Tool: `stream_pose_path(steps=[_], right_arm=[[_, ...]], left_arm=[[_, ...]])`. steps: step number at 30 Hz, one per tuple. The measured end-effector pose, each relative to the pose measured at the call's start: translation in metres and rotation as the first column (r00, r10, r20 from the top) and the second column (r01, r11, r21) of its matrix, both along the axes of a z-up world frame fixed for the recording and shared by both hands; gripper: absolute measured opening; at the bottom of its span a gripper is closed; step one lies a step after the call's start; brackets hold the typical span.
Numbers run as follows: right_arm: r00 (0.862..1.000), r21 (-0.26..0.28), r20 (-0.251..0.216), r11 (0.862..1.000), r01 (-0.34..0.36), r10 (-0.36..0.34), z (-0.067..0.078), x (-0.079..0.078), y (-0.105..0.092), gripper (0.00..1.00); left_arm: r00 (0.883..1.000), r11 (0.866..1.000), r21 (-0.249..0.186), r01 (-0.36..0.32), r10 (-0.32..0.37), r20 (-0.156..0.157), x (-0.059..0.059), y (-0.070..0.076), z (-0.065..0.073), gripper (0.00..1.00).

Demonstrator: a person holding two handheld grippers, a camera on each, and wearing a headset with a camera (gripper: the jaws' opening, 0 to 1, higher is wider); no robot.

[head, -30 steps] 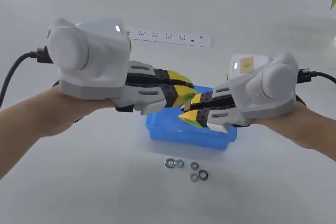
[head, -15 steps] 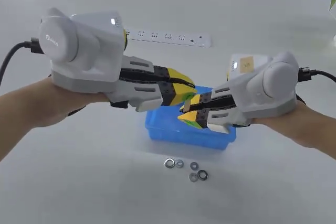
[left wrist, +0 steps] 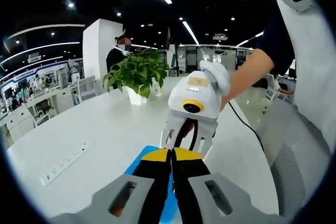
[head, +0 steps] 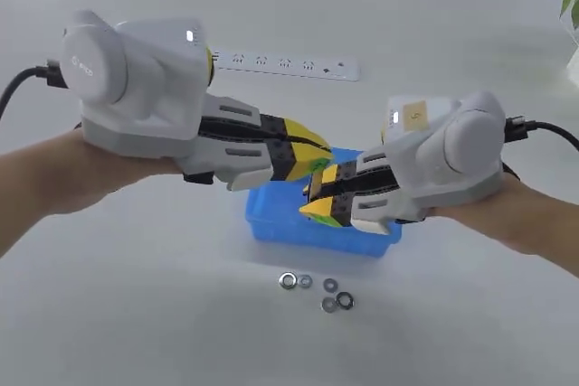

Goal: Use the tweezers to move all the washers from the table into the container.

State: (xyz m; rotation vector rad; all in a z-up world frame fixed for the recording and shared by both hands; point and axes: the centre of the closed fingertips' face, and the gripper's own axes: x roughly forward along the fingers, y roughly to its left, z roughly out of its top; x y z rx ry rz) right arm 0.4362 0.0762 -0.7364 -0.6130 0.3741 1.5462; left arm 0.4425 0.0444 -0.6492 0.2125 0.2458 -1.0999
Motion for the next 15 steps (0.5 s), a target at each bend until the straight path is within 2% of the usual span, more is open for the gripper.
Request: stream_pose_path(steps=[4,5,7,10,15], right_arm=[[1.0,0.016,0.007,1.0,0.015,-0.016,0.008,0.002,0.003,0.13],[1.0,0.019,0.006,1.0,0.02,-0.02,0.01,0.003,0.004,0.13],[1.0,0.022,0.012,1.0,0.022,-0.022,0.011,0.003,0.006,0.13],[0.999,0.024,0.028,0.999,0.021,-0.022,0.013,0.004,0.008,0.15],[0.999,0.03,0.021,0.999,0.025,-0.025,0.015,0.004,0.008,0.19]], left_arm=[[1.0,1.0,-0.011,-0.003,0.004,0.029,0.003,0.002,0.007,0.04],[0.999,1.0,-0.011,0.001,0.0,0.048,0.005,0.002,0.009,0.04],[0.999,1.0,-0.01,0.006,-0.006,0.049,0.004,0.002,0.01,0.04],[0.998,1.0,0.01,0.013,-0.014,0.066,0.005,0.002,0.01,0.04],[0.997,1.0,0.006,0.007,-0.007,0.071,0.007,0.005,0.013,0.04]])
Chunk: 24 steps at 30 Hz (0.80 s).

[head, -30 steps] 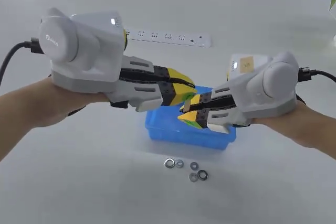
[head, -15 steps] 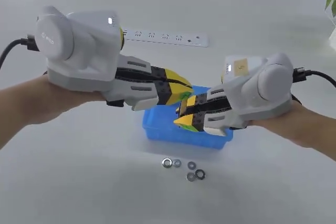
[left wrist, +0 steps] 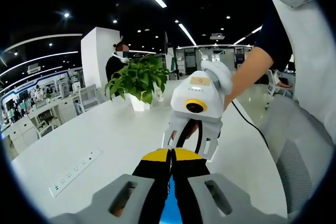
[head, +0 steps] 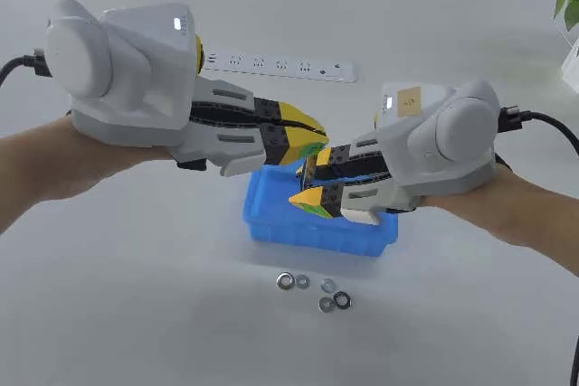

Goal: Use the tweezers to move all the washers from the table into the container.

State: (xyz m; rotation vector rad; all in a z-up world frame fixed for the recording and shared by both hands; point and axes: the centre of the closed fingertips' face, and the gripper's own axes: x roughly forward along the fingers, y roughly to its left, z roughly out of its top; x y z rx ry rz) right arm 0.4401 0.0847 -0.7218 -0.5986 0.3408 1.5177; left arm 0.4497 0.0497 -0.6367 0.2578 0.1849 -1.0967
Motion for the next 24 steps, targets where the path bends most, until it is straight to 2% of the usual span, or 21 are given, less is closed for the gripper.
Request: stream_pose_path(steps=[7,9,12,15,17,19,21,22,24], right_arm=[[1.0,-0.013,-0.016,1.0,0.003,-0.003,-0.004,-0.004,-0.008,0.3],[1.0,0.001,-0.014,1.0,0.008,-0.008,-0.002,-0.005,-0.011,0.33],[0.999,0.025,-0.013,0.999,0.032,-0.032,0.001,-0.005,-0.015,0.43],[0.999,0.029,-0.014,0.998,0.05,-0.05,0.004,-0.007,-0.021,0.47],[0.998,0.043,0.004,0.998,0.056,-0.056,0.009,-0.009,-0.026,0.48],[0.998,0.047,0.002,0.997,0.066,-0.066,0.013,-0.011,-0.032,0.48],[0.997,0.058,-0.006,0.995,0.082,-0.082,0.016,-0.015,-0.039,0.52],[0.996,0.06,-0.013,0.994,0.089,-0.089,0.017,-0.017,-0.043,0.54],[0.994,0.071,-0.037,0.992,0.104,-0.102,0.018,-0.022,-0.049,0.58]], left_arm=[[1.0,1.0,-0.007,-0.013,0.013,0.006,0.002,0.005,0.005,0.04],[1.0,1.0,-0.011,-0.013,0.013,0.007,0.0,0.005,0.008,0.04],[1.0,1.0,-0.011,-0.008,0.008,0.01,-0.005,0.005,0.01,0.04],[1.0,1.0,-0.008,0.005,-0.005,0.013,-0.015,0.002,0.011,0.04],[1.0,1.0,-0.009,0.01,-0.01,0.02,-0.022,0.001,0.012,0.04],[1.0,1.0,-0.012,0.012,-0.012,0.022,-0.028,0.0,0.013,0.04],[1.0,1.0,-0.013,0.011,-0.011,0.016,-0.035,0.0,0.012,0.04],[1.0,1.0,-0.014,0.008,-0.008,-0.003,-0.04,0.001,0.009,0.04],[1.0,1.0,-0.015,0.004,-0.004,-0.018,-0.046,0.002,0.006,0.04]])
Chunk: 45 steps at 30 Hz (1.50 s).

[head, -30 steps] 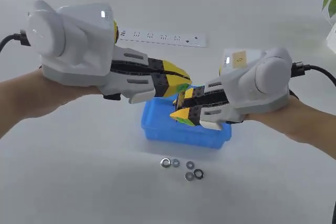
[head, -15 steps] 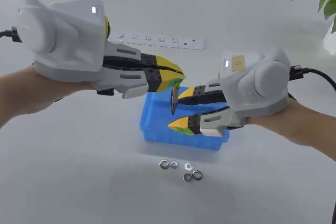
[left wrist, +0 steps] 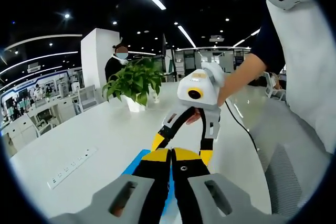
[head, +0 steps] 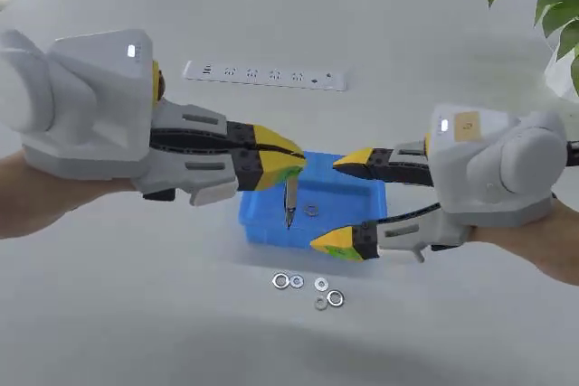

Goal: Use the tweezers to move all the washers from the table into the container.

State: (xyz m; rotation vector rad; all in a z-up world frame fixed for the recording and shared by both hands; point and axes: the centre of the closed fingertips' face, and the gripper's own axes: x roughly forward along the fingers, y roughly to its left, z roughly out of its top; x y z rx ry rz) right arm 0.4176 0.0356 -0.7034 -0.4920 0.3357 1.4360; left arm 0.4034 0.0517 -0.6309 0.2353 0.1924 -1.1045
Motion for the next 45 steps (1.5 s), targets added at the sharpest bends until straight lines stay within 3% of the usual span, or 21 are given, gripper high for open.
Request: stream_pose_path(steps=[6,7,8,10,12,15,19,24,29,36,45], right_arm=[[0.995,0.049,-0.067,0.996,0.076,-0.072,0.005,-0.019,-0.026,0.59],[0.995,0.049,-0.07,0.996,0.08,-0.077,0.005,-0.021,-0.028,0.59],[0.994,0.048,-0.069,0.995,0.087,-0.084,0.006,-0.025,-0.033,0.59],[0.992,0.049,-0.074,0.994,0.101,-0.097,0.005,-0.03,-0.038,0.59],[0.99,0.048,-0.084,0.992,0.115,-0.111,0.003,-0.035,-0.045,0.59],[0.988,0.031,-0.095,0.991,0.128,-0.125,-0.003,-0.042,-0.055,0.59],[0.979,0.04,-0.13,0.986,0.164,-0.157,-0.006,-0.047,-0.064,0.59],[0.976,0.029,-0.141,0.984,0.174,-0.168,-0.013,-0.052,-0.071,0.59],[0.961,0.05,-0.221,0.982,0.181,-0.166,-0.016,-0.06,-0.072,0.62],[0.966,0.002,-0.225,0.992,0.128,-0.124,-0.033,-0.072,-0.069,0.63],[0.964,0.013,-0.245,0.994,0.113,-0.106,-0.039,-0.077,-0.064,0.63]], left_arm=[[0.999,0.999,-0.004,-0.037,0.037,-0.04,-0.017,0.009,-0.014,0.04],[0.998,0.999,0.004,-0.046,0.046,-0.032,-0.019,0.01,-0.017,0.04],[0.999,0.999,0.009,-0.047,0.047,0.003,-0.021,0.01,-0.017,0.04],[0.998,0.999,-0.018,-0.05,0.049,-0.027,-0.025,0.009,-0.018,0.04],[0.999,0.999,0.0,-0.044,0.044,-0.02,-0.029,0.007,-0.025,0.04],[0.999,0.999,0.0,-0.035,0.035,-0.035,-0.034,0.001,-0.031,0.04],[0.998,0.999,0.001,-0.041,0.041,-0.042,-0.034,-0.001,-0.036,0.04],[0.998,0.999,0.001,-0.044,0.044,-0.053,-0.032,-0.002,-0.041,0.04],[0.997,0.999,0.0,-0.039,0.039,-0.06,-0.03,-0.004,-0.044,0.04],[0.997,0.999,0.016,-0.032,0.033,-0.075,-0.028,-0.004,-0.052,0.04],[0.997,1.0,0.008,-0.028,0.029,-0.076,-0.023,-0.006,-0.053,0.04]])
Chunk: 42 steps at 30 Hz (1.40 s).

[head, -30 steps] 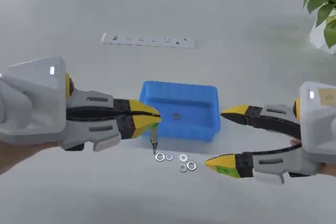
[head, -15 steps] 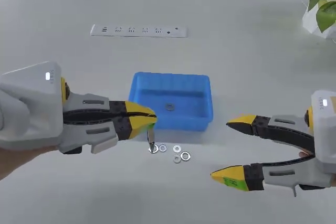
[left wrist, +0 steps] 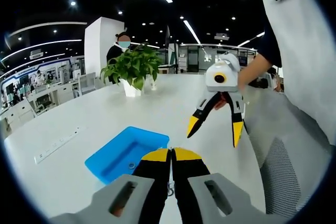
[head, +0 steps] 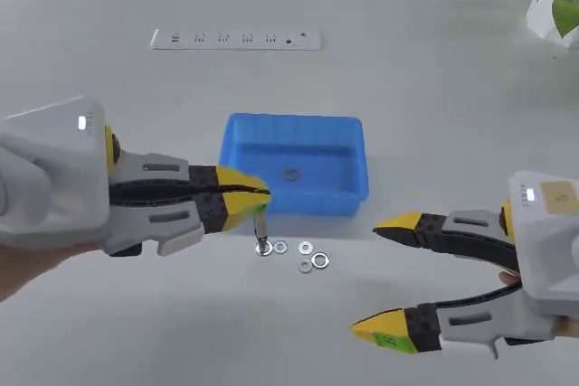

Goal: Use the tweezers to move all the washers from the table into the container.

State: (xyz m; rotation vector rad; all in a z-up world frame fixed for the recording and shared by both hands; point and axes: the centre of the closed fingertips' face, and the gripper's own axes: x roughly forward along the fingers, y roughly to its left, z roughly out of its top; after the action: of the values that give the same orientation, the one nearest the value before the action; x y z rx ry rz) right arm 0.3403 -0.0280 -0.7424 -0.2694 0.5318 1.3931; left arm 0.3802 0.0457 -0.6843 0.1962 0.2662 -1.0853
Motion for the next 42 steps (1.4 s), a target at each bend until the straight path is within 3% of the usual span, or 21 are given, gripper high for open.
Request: stream_pose_path(steps=[9,15,23,27,31,35,42], right_arm=[[0.999,0.007,-0.023,0.999,0.038,-0.038,-0.001,0.004,-0.008,0.62],[0.999,-0.003,-0.025,0.999,0.033,-0.033,-0.004,0.001,-0.008,0.62],[1.0,-0.004,-0.019,1.0,0.016,-0.016,-0.003,0.004,0.0,0.62],[1.0,-0.003,-0.003,1.0,-0.016,0.016,-0.001,0.011,0.013,0.61],[0.995,-0.006,0.025,0.995,-0.095,0.095,0.0,0.013,0.04,0.6],[0.978,-0.048,0.055,0.979,-0.198,0.201,-0.009,0.01,0.066,0.57],[0.96,-0.061,0.054,0.961,-0.27,0.273,-0.022,0.012,0.098,0.47]], left_arm=[[1.0,1.0,-0.004,0.007,-0.007,-0.02,0.003,-0.002,-0.005,0.04],[1.0,1.0,-0.002,0.015,-0.015,-0.02,0.002,-0.003,-0.007,0.04],[0.998,0.999,-0.004,0.04,-0.04,-0.05,-0.005,0.002,-0.007,0.04],[0.997,0.998,0.005,0.055,-0.054,-0.061,-0.008,0.003,-0.008,0.04],[0.995,0.996,0.025,0.08,-0.078,-0.061,-0.013,0.003,-0.009,0.05],[0.995,0.997,0.026,0.078,-0.076,-0.068,-0.013,0.002,-0.009,0.05],[0.994,0.997,0.019,0.07,-0.069,-0.08,-0.014,0.003,-0.01,0.05]])
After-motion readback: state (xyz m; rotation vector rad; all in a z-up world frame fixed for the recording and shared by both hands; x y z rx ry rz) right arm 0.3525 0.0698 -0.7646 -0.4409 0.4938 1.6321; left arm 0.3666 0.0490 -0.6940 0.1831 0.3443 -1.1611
